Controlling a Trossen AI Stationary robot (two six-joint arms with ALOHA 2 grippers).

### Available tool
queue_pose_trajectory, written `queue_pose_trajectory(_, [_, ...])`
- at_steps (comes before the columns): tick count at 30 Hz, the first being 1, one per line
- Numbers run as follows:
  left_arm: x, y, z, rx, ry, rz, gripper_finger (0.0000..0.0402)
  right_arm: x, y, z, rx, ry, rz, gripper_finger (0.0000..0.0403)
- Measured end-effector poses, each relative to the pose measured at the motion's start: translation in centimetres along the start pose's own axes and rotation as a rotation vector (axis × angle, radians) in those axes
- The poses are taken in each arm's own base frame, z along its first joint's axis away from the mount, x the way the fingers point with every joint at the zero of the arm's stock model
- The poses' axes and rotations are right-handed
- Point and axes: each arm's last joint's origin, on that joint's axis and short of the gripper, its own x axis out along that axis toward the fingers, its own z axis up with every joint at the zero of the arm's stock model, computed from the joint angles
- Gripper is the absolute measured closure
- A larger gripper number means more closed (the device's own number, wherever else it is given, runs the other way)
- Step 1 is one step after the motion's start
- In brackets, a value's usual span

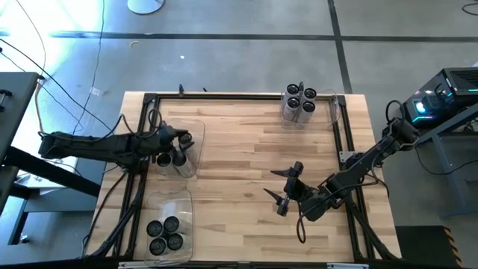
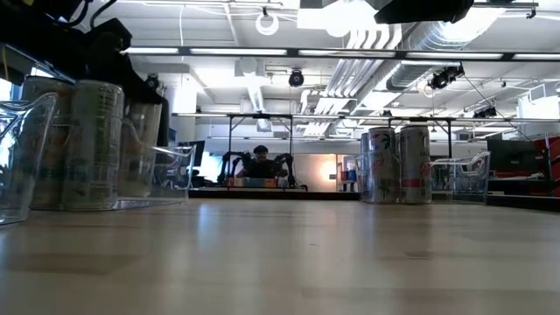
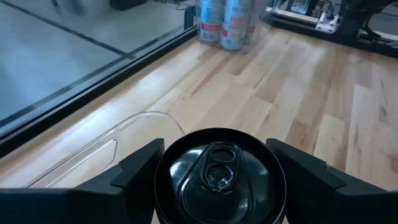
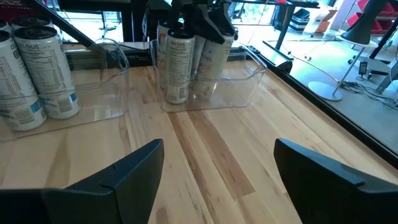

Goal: Sort soda cans
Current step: Put the white yellow soda can into the top left transparent bin, then adjust the top left and right transparent bins

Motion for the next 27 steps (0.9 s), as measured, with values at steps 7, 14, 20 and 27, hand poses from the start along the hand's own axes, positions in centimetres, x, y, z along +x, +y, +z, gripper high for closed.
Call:
queue_pose_trajectory(7, [-0.1,-0.2,-0.2,-0.01,0.014,-0.019,0.0111,0.0,0.0,0.0,0.005,0.0,0.0,0.0102])
queue_pose_trajectory(14, [0.0,-0.2,-0.3,-0.014,0.021,-0.022,0.006,0.0,0.0,0.0,0.005,0.0,0.0,0.0102])
queue_pose_trajectory(20, [-0.6,-0.3,1.1,0.03,0.004,-0.042,0.0061,0.0,0.0,0.0,0.004,0.0,0.0,0.0102])
queue_pose_trajectory(27, [-2.1,-0.7,4.4,0.063,-0.1,-0.091,0.0061,0.0,0.1,0.0,0.008,0.011,0.026,0.0102])
